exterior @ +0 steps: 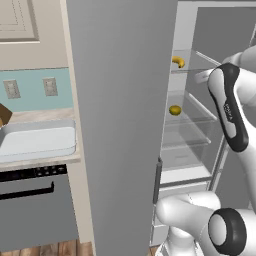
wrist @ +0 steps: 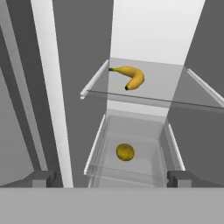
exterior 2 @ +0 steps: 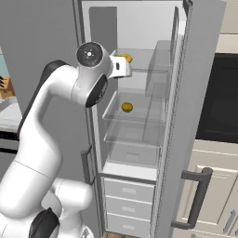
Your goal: Pick the banana and orange from the fridge and place them inside the tupperware on the counter.
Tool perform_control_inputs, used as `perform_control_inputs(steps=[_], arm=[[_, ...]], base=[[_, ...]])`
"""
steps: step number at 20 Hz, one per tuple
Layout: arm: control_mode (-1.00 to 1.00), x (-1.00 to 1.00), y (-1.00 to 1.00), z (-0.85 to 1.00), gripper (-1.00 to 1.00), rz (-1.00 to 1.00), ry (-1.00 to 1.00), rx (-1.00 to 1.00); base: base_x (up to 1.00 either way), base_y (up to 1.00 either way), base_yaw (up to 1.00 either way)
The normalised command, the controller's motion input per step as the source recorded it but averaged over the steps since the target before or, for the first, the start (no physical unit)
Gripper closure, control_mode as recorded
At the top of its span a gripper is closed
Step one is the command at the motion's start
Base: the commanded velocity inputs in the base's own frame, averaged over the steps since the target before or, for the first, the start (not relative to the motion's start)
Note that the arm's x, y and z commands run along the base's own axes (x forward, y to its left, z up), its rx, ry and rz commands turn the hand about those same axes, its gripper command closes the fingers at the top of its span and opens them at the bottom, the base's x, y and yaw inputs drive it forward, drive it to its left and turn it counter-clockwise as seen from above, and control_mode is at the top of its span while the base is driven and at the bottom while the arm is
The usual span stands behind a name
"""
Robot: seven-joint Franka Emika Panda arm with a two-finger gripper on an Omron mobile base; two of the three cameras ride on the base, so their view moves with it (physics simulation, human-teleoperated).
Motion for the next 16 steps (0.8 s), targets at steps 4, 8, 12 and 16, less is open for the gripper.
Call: perform_control_inputs(steps=[4,8,12,16], arm=[[-1.00,0.22,-0.01,0.00,-1.00,0.07,0.00,0.00],[-1.00,0.24,-0.01,0.00,-1.00,0.09,0.00,0.00],[-1.00,0.21,-0.07,0.00,-1.00,0.11,0.00,0.00],[-1.00,0.20,-0.07,0.00,-1.00,0.10,0.00,0.00]], base=[[0.00,0.00,0.00],[0.00,0.00,0.00],[0.00,0.00,0.00],[0.00,0.00,0.00]])
